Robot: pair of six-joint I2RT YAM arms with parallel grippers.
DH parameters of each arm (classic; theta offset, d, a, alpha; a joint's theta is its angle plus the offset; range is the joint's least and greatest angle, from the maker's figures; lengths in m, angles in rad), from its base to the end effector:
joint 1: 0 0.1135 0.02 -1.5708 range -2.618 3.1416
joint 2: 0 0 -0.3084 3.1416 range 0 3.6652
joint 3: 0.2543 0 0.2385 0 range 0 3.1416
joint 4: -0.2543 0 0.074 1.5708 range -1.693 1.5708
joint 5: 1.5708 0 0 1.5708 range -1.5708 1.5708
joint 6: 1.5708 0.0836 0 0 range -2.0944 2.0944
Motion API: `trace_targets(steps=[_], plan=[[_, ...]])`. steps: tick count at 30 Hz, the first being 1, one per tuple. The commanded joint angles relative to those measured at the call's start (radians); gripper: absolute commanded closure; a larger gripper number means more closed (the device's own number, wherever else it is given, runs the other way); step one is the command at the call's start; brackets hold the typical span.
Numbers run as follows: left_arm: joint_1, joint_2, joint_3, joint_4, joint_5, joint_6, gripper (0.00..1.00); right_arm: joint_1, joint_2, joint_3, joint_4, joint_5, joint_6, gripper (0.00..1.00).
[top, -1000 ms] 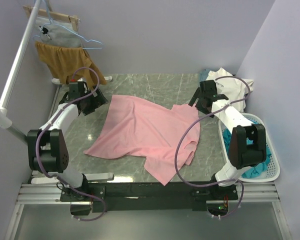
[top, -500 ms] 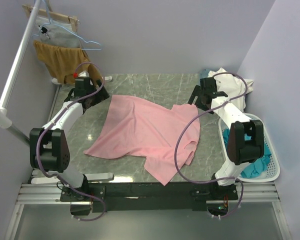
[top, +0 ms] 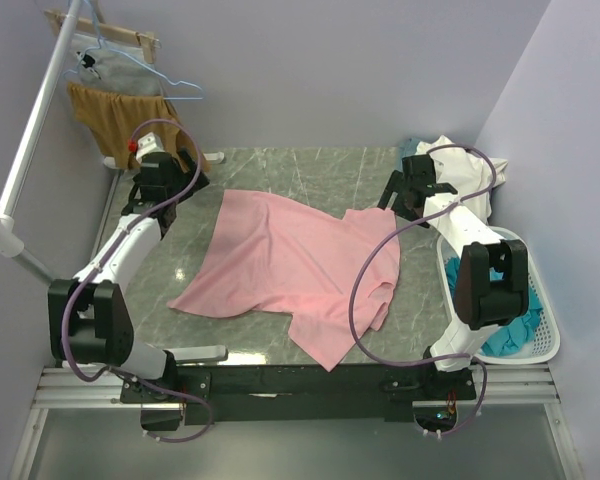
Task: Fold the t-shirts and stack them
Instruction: Flatten out the tshirt
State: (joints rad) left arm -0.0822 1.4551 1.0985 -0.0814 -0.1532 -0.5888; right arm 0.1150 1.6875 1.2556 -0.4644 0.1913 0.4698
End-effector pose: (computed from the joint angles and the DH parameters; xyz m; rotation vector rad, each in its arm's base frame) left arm 0.3633 -0.0171 0.3291 -0.5991 1.9228 -0.2754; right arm 0.3874 0.0287 0.2558 0.5121 2.3905 0.0225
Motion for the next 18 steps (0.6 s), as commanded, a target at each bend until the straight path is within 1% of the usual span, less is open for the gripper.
trace_targets(steps=[1,3,4,6,10,13,14,18], plan=[[-0.043,0.03,-0.014,0.066,-0.173,0.081,0.0,-0.006,0.012,0.027,0.016,-0.012,-0.016,0.0],[-0.059,0.053,-0.006,0.057,-0.178,0.103,0.01,-0.006,0.02,0.033,0.017,-0.018,-0.019,0.0],[-0.059,0.065,0.009,0.022,-0.196,0.08,0.01,-0.006,0.029,0.037,0.013,-0.019,-0.02,0.0],[-0.059,0.108,0.032,0.006,-0.183,0.072,0.01,-0.006,0.035,0.042,0.012,-0.026,-0.02,0.0],[-0.053,0.191,0.055,0.017,-0.062,0.083,0.01,-0.006,0.04,0.039,0.017,-0.029,-0.025,0.0],[-0.047,0.241,0.058,0.035,-0.036,0.064,0.01,-0.005,0.041,0.036,0.013,-0.024,-0.03,0.0],[-0.036,0.278,0.073,0.042,0.034,0.072,0.01,-0.008,0.038,0.034,0.016,-0.023,-0.033,0.0],[-0.019,0.361,0.107,0.034,0.122,0.09,0.01,-0.008,0.037,0.024,0.02,-0.018,-0.036,0.0]])
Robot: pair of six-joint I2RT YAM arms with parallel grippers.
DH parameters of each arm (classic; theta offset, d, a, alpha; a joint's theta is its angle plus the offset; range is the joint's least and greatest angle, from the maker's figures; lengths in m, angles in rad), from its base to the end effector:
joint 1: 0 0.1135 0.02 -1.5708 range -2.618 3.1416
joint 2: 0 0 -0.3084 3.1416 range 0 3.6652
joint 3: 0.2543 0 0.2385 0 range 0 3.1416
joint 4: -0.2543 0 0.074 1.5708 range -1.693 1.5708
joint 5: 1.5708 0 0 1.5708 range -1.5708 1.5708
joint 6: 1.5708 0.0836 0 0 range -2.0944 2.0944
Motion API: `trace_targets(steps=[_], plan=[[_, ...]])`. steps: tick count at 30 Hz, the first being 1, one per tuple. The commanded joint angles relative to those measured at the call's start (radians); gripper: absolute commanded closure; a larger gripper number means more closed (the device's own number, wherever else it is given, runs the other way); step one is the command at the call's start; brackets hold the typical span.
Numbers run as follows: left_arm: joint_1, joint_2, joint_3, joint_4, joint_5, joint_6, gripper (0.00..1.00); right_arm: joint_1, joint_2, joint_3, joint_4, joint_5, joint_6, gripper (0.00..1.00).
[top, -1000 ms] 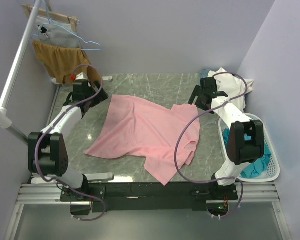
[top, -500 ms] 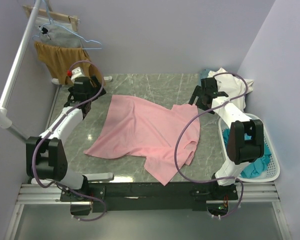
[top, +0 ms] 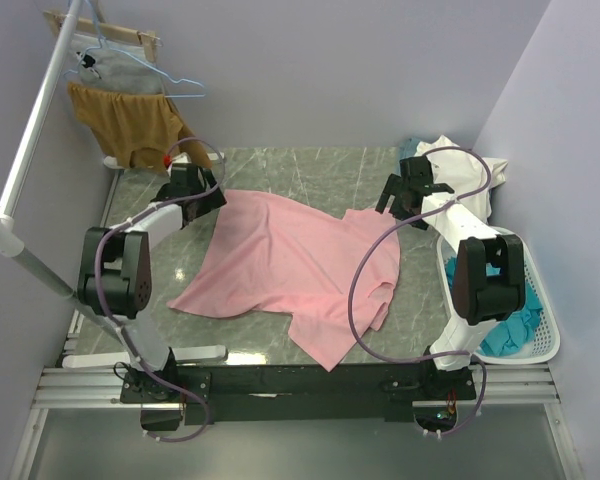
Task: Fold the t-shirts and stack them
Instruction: Flatten out the tshirt, then grap the side of the flattened tshirt furthest away from the robot with both arms
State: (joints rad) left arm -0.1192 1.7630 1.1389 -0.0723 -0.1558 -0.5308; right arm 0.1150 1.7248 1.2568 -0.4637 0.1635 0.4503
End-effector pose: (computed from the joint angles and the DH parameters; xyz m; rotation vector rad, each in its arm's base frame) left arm 0.4200 -0.0372 0.2296 -0.5428 2.1966 -0.1702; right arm 0.3927 0.0317 0.2421 0.4809 2.4381 0.0338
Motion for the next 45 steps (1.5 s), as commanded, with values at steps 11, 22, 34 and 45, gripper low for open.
trace_targets(steps=[11,22,34,45], plan=[[0.021,0.18,0.134,0.117,0.214,0.092,0.01,-0.009,0.039,0.039,0.034,-0.005,-0.012,0.0],[0.029,0.323,0.32,0.18,0.349,0.129,0.07,-0.052,0.084,0.056,0.031,0.001,-0.007,0.0],[0.027,0.414,0.343,0.137,0.423,0.121,0.27,-0.11,0.082,0.013,0.034,-0.005,0.01,0.0],[0.026,0.455,0.423,0.046,0.45,0.134,0.99,-0.15,0.212,0.099,0.051,-0.231,-0.004,0.02]])
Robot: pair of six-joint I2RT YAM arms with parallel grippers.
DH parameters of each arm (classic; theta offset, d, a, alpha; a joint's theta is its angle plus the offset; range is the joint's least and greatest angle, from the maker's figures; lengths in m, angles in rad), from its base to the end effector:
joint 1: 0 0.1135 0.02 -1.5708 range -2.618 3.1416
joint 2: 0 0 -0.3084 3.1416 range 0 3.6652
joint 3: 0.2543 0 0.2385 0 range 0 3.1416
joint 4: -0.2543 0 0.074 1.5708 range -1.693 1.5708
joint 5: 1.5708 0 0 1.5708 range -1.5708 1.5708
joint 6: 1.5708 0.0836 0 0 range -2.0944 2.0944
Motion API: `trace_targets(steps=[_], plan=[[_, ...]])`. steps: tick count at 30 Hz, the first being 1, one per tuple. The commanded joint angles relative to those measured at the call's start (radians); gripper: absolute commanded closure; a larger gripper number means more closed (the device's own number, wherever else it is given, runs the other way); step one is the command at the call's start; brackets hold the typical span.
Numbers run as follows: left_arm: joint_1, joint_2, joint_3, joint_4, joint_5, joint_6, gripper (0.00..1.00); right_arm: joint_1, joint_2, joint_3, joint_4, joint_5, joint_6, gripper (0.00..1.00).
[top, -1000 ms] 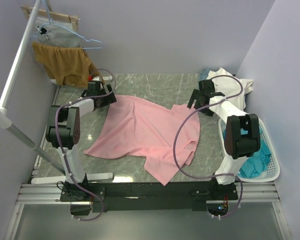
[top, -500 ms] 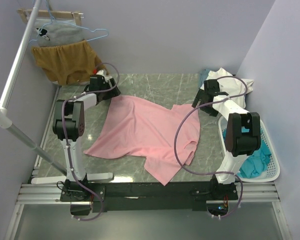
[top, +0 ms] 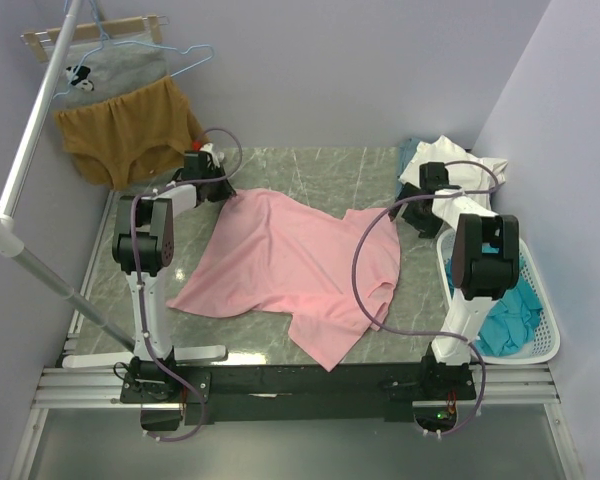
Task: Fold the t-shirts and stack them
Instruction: Grap the side of the flattened tshirt furthest away from the robot with both arms
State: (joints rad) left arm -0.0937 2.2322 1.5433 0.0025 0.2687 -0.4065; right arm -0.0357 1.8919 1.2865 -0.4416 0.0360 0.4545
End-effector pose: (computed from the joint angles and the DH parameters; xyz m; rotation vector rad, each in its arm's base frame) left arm 0.5409 -0.0731 0.1585 -0.2116 2.2810 -0.5673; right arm 0.4197 -0.0180 0.1877 0.6481 2.5388 0.0999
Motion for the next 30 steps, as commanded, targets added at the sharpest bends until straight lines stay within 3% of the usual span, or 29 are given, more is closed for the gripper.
trace_targets(steps=[1,8,12,15,16,18,19,20,24,30], plan=[[0.0,-0.022,0.012,-0.03,0.027,0.009,0.99,0.0,0.055,0.076,0.044,-0.143,-0.013,0.02],[0.002,-0.069,0.0,-0.052,0.011,0.026,0.99,-0.001,0.128,0.131,0.077,-0.264,-0.02,0.07],[0.005,-0.092,-0.011,-0.067,-0.005,0.032,0.99,-0.001,0.176,0.181,0.063,-0.295,-0.03,0.21],[0.008,-0.103,-0.017,-0.07,-0.006,0.035,0.99,0.0,0.208,0.215,0.052,-0.333,-0.036,0.44],[0.009,-0.105,-0.023,-0.071,-0.008,0.034,0.99,-0.001,0.213,0.223,0.055,-0.343,-0.037,0.6],[0.012,-0.106,-0.028,-0.071,-0.005,0.034,0.99,-0.001,0.219,0.224,0.058,-0.358,-0.039,0.77],[0.014,-0.108,-0.031,-0.068,-0.002,0.034,0.99,0.0,0.214,0.22,0.069,-0.36,-0.039,0.94],[0.012,-0.108,-0.031,-0.071,-0.002,0.034,0.99,0.0,0.207,0.218,0.076,-0.36,-0.039,1.0],[0.015,-0.126,-0.032,-0.065,-0.011,0.034,0.99,0.002,0.165,0.227,0.104,-0.383,-0.048,1.0],[0.043,-0.193,0.017,-0.105,-0.034,0.047,0.99,0.0,0.16,0.431,0.024,-0.34,-0.068,1.0]])
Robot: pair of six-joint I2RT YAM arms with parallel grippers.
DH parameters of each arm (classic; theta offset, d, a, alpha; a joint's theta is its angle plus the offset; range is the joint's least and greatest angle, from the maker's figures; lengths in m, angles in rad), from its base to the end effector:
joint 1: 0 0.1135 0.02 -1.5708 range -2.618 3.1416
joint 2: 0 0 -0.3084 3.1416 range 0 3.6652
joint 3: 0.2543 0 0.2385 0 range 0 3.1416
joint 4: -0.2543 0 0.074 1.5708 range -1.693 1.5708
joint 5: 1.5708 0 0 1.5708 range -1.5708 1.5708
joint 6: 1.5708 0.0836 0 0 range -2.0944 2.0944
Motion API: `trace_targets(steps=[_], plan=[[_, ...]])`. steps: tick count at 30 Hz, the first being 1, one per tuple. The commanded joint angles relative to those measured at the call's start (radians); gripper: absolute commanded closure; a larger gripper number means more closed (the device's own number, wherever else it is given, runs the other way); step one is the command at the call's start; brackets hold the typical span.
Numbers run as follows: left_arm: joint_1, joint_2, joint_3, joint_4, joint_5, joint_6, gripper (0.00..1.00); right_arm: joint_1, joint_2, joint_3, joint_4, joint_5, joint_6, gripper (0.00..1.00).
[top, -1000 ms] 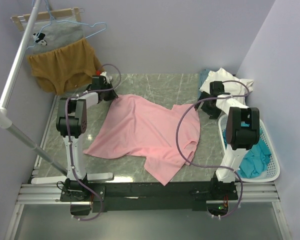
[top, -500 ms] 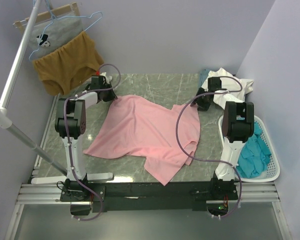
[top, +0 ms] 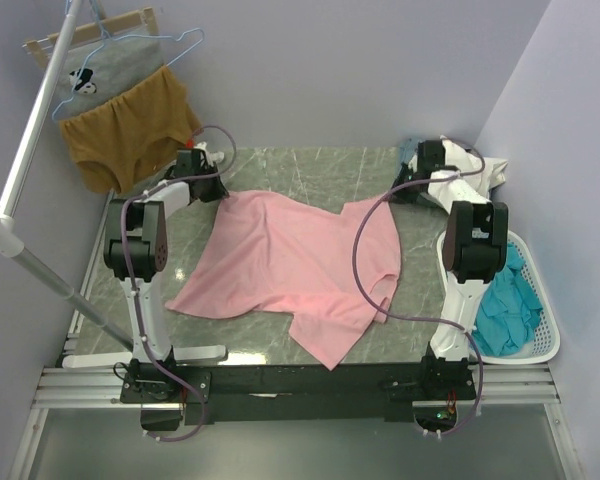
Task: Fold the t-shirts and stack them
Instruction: Grap the side of the flattened tshirt furthest away from the robot with both arms, then fold the flattened tshirt in 1/3 of the way
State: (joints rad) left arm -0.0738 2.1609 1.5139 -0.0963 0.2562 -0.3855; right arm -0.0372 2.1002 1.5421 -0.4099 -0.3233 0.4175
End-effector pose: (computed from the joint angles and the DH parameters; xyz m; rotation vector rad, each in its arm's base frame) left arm 0.5230 -0.0599 0.1737 -0.2324 2.3314 -0.5272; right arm 0.4909 0.0083 0.1821 0.4497 2.5181 0.5592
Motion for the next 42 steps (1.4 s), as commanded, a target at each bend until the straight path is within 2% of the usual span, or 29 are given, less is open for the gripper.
trace_targets(steps=[1,6,13,20,27,37,42], plan=[[0.032,-0.147,0.051,-0.009,-0.021,0.03,0.99,0.002,-0.043,0.244,-0.039,0.024,-0.032,1.0],[0.048,-0.246,0.043,-0.019,-0.051,0.04,0.99,0.002,0.001,0.418,-0.11,0.036,-0.04,1.0],[0.051,-0.248,0.012,-0.003,-0.08,0.039,0.99,0.002,0.046,0.444,-0.116,0.009,-0.039,1.0],[0.051,-0.246,-0.032,0.021,-0.09,0.02,0.99,0.007,0.014,0.368,-0.087,-0.014,-0.048,1.0],[0.051,-0.251,-0.104,0.05,-0.106,-0.012,0.99,0.019,-0.042,0.212,-0.056,-0.023,-0.057,1.0],[0.039,-0.294,-0.23,0.122,-0.071,-0.078,0.99,0.023,-0.196,-0.016,-0.004,-0.014,-0.043,1.0],[0.02,-0.335,-0.287,0.109,-0.087,-0.09,0.99,0.033,-0.267,-0.091,-0.012,0.024,-0.037,1.0]])
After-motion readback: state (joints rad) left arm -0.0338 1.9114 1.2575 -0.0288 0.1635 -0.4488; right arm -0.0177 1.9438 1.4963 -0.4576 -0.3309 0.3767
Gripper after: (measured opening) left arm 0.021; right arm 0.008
